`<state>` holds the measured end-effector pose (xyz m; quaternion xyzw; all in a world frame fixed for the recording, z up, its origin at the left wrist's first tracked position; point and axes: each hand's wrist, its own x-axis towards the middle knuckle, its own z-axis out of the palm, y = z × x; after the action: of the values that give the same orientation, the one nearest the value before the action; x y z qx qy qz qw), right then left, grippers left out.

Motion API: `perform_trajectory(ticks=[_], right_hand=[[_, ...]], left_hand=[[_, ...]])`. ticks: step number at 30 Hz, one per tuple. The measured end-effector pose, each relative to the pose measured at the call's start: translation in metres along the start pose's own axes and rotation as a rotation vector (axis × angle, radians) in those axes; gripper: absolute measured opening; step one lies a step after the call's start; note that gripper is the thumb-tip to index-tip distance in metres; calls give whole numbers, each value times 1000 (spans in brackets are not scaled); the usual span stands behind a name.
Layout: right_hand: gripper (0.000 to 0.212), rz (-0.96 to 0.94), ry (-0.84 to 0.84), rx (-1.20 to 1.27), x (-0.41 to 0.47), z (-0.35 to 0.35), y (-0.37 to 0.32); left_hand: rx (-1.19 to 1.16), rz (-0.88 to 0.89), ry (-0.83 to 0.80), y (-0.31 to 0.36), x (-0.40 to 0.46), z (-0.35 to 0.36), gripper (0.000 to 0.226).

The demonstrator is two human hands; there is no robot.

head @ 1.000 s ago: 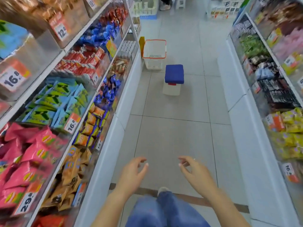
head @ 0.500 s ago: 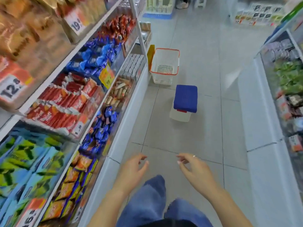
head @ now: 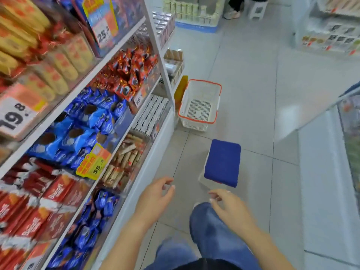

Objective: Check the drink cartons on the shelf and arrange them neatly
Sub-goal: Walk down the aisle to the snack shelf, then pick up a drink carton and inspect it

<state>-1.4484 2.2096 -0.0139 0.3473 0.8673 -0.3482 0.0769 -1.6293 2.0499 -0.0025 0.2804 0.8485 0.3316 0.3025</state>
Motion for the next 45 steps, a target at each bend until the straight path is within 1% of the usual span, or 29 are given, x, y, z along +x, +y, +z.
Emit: perform_trajectory(ticks=[5, 8, 11, 16, 19, 22, 24, 26, 29, 32, 34, 36, 39, 41, 43, 45], right_hand=[[26, -124, -85, -120, 122, -68, -34], [27, -209, -117, -148, 191, -92, -64], [29, -269, -155, -152, 259, -105, -93], [27, -257, -203, -146, 348, -117, -124], [27, -289, -240, -182, 399, -122, -139], [25, -335, -270, -182, 443, -128, -151], [22, -398, -293, -233, 474, -134, -158], [22, -497, -347, -355, 508, -138, -162], [24, -626, -447, -451, 560, -140, -169], [26, -748, -560, -545, 609, -135, -170], [28, -814, -624, -644, 636, -130, -166], [30, -852, -654, -702, 657, -122, -159], [32, -918, -644, -766, 681, -97, -146], [34, -975, -638, -745, 696, -67, -131], [39, -1085, -600, -781, 714, -27, -114], [42, -1170, -585, -801, 733, 17, -91]], left_hand=[[-59, -107, 46, 18, 84, -17, 25], [-74, -170, 91, 14, 127, -31, 21], [-91, -212, 107, 7, 179, -50, 22], [-104, -240, 140, 1, 260, -90, 23], [-100, -246, 132, -2, 304, -111, 21], [-119, -322, 150, 0, 332, -120, 25], [-155, -386, 194, 2, 346, -123, 25], [-157, -449, 239, 6, 354, -120, 26], [-195, -552, 389, 12, 366, -106, 26], [-220, -648, 491, 14, 385, -84, 23], [-233, -719, 507, 13, 394, -65, 26], [-250, -775, 513, 10, 402, -49, 30], [-231, -794, 517, -5, 418, -27, 25], [-197, -811, 509, -29, 430, -11, 24], [-122, -816, 536, -64, 446, 8, 30], [-42, -784, 559, -103, 463, 32, 41]])
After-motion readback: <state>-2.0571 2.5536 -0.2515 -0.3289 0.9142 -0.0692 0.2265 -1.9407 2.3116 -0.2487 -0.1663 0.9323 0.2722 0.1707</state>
